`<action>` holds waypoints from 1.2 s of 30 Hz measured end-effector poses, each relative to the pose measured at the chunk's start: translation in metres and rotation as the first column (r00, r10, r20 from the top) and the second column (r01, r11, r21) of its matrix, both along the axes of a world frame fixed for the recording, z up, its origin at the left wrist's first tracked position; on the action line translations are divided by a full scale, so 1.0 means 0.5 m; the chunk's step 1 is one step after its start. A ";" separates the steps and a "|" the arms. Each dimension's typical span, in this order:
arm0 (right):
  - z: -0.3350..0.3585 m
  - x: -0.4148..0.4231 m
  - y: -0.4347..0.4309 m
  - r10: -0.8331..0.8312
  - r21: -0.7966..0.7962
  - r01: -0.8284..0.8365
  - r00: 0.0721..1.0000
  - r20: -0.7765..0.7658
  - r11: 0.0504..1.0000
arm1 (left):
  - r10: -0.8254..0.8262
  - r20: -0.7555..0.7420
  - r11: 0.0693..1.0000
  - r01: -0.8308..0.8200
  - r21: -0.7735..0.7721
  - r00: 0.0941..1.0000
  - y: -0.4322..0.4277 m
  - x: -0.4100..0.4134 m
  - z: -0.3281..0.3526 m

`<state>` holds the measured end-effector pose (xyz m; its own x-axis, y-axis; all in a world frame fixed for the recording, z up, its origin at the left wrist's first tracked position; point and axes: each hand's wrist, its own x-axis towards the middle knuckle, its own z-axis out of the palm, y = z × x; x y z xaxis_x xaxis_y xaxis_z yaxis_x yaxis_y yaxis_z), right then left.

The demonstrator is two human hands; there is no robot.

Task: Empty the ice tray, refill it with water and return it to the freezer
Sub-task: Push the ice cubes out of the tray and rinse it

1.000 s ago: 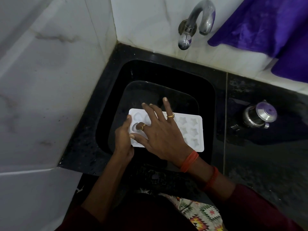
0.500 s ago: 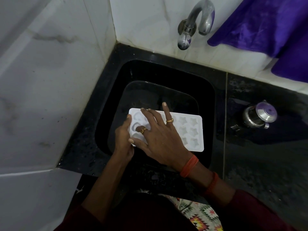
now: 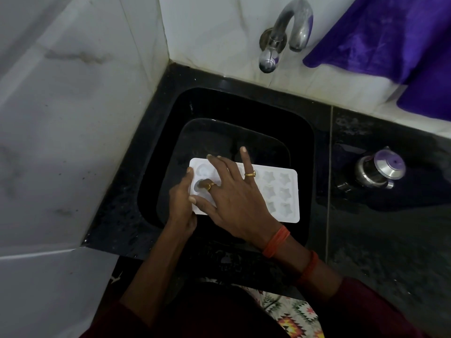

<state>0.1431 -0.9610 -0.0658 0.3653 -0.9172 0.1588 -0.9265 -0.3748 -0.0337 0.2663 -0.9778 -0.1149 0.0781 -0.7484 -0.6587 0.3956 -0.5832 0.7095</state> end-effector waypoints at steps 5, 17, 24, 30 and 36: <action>-0.001 0.000 -0.015 -0.078 -0.011 0.078 0.996 0.035 0.997 | 0.018 -0.035 1.000 -0.017 0.023 0.999 -0.003 0.002 -0.006; -0.022 0.007 -0.034 -0.077 0.072 0.078 0.997 -0.020 0.994 | 0.030 -0.065 0.999 -0.029 0.020 0.997 -0.003 0.002 -0.005; -0.015 0.011 -0.041 -0.053 -0.007 0.053 0.999 0.005 0.999 | 0.041 -0.082 0.999 -0.039 0.029 0.996 -0.003 0.000 -0.005; -0.014 0.013 -0.045 -0.053 -0.019 0.053 0.999 0.014 0.998 | 0.040 -0.119 0.999 -0.036 0.041 0.992 -0.002 0.000 -0.003; -0.011 0.018 -0.046 -0.067 -0.003 0.067 0.998 0.010 0.998 | 0.037 -0.127 0.999 -0.036 0.006 0.991 -0.002 0.001 0.005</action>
<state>0.1520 -0.9841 -0.0711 0.3019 -0.9389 0.1656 -0.9490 -0.3125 -0.0417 0.2669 -0.9786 -0.1124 0.0207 -0.7439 -0.6680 0.5033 -0.5696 0.6498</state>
